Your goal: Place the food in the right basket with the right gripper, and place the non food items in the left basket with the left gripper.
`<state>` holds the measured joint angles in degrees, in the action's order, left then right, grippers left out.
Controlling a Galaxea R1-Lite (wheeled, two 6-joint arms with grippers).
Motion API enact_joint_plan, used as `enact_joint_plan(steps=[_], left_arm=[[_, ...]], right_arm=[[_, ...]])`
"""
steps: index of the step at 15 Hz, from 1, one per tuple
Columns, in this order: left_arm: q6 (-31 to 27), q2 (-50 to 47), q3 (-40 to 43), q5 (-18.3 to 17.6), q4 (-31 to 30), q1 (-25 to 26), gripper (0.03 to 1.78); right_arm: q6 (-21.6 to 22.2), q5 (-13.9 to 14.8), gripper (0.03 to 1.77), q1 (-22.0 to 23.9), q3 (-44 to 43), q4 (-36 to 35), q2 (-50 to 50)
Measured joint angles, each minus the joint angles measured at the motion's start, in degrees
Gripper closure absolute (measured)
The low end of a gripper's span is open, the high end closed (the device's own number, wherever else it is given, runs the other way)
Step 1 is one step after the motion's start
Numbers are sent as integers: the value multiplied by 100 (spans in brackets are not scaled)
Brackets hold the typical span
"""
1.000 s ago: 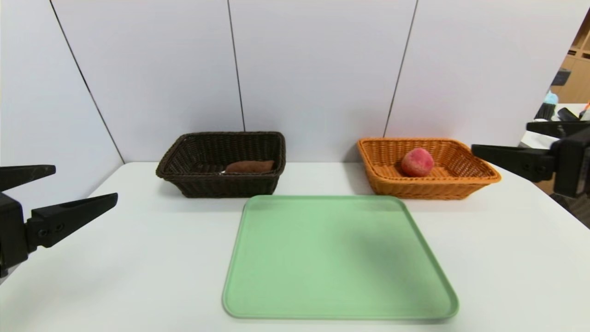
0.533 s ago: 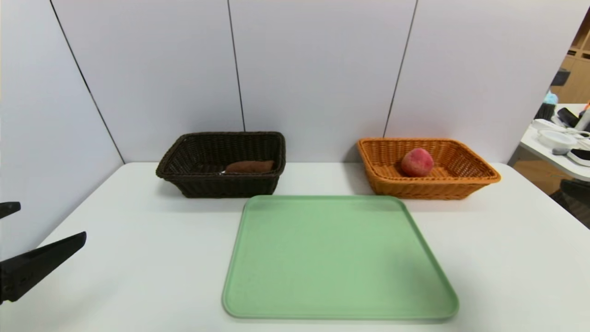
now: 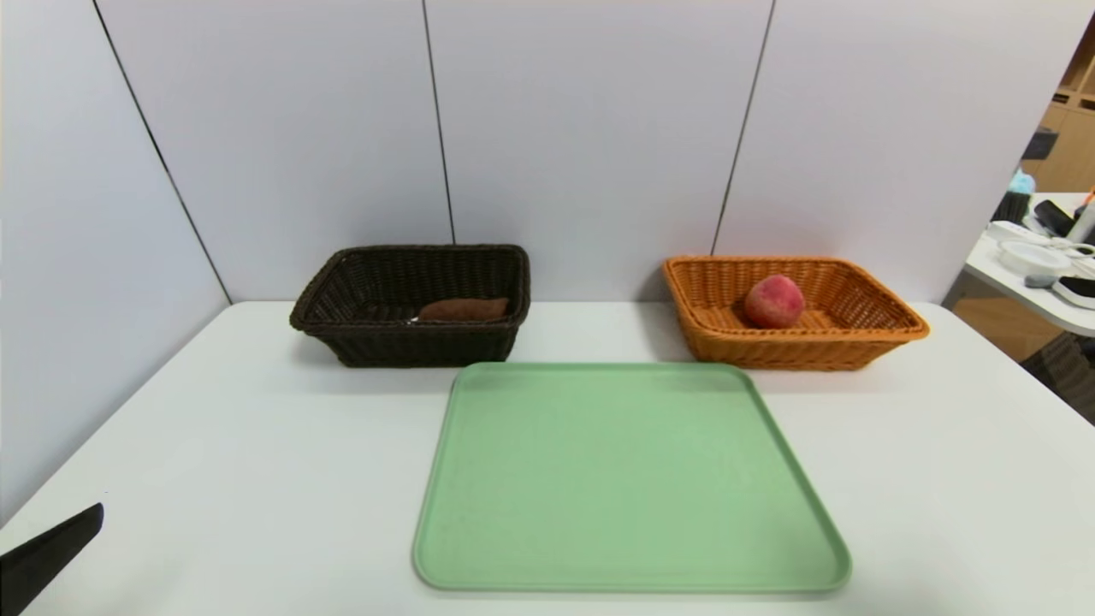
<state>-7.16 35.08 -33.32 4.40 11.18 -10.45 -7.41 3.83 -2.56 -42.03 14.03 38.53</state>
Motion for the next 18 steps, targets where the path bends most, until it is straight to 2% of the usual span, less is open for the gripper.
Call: enact_joint_plan(steps=[5,10,13,18], left_arm=[[-56,-701,534,-33,6,288,12],[-56,-1301,851,-118,22,544,12],[-61,-1635,1041,-352,37,695,12],[-85,-2068,1295,-430,12,825,12]], right_arm=[[-24,2,11,74,85,866,-869],[-20,-9,11,329,273,1231,-1501],[-22,-28,11,333,496,1264,-1829],[-29,-85,11,327,942,1256,-2434]])
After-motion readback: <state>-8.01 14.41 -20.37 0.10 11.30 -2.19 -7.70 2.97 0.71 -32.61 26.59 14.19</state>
